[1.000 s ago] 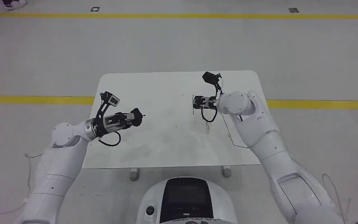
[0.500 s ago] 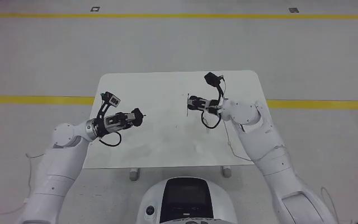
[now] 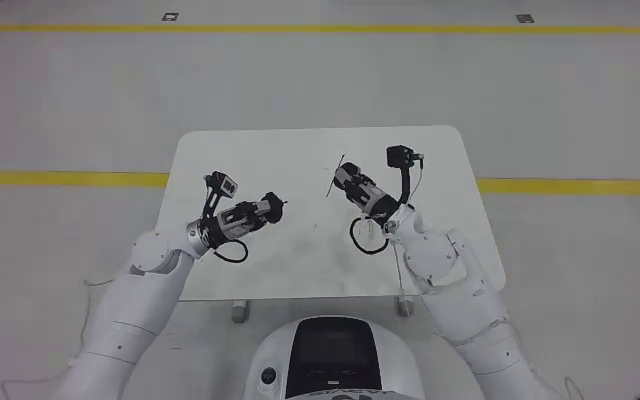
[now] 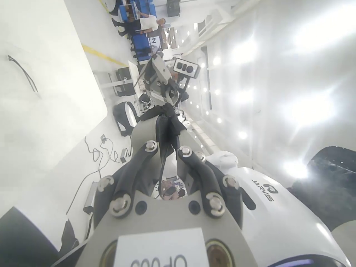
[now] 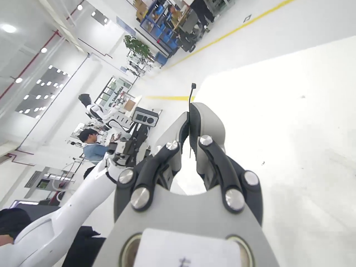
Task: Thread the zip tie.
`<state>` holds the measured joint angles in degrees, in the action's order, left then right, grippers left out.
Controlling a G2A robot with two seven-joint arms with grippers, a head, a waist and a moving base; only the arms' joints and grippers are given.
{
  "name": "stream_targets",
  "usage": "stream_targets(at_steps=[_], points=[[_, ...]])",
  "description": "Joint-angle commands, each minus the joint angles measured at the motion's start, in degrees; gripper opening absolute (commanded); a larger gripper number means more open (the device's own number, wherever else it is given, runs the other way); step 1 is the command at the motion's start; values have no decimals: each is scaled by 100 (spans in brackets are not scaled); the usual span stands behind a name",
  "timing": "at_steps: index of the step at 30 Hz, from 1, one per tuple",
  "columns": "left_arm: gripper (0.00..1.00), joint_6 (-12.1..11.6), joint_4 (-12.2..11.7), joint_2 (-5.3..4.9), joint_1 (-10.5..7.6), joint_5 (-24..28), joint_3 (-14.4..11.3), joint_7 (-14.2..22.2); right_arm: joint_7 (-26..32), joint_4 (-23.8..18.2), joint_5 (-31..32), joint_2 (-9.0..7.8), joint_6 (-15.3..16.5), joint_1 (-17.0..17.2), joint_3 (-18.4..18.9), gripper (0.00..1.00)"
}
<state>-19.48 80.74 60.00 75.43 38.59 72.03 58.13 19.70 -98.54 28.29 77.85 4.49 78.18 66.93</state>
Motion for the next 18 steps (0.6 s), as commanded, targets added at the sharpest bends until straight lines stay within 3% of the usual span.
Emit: stream_targets(at_steps=[1, 9, 14, 18], points=[[0, 0, 54, 38, -55, -68, -24, -251, -364, -46, 388, -10, 160, 18, 1, 0], [0, 15, 53, 38, -50, -78, -28, -279, -364, -46, 388, -10, 160, 18, 1, 0], [0, 109, 163, 49, 66, -171, -140, -473, -950, -243, 1383, -39, 333, 257, -149, 0], [0, 103, 192, 65, 112, -221, -229, -638, -1425, -363, 1758, -37, 354, 457, -269, 0]])
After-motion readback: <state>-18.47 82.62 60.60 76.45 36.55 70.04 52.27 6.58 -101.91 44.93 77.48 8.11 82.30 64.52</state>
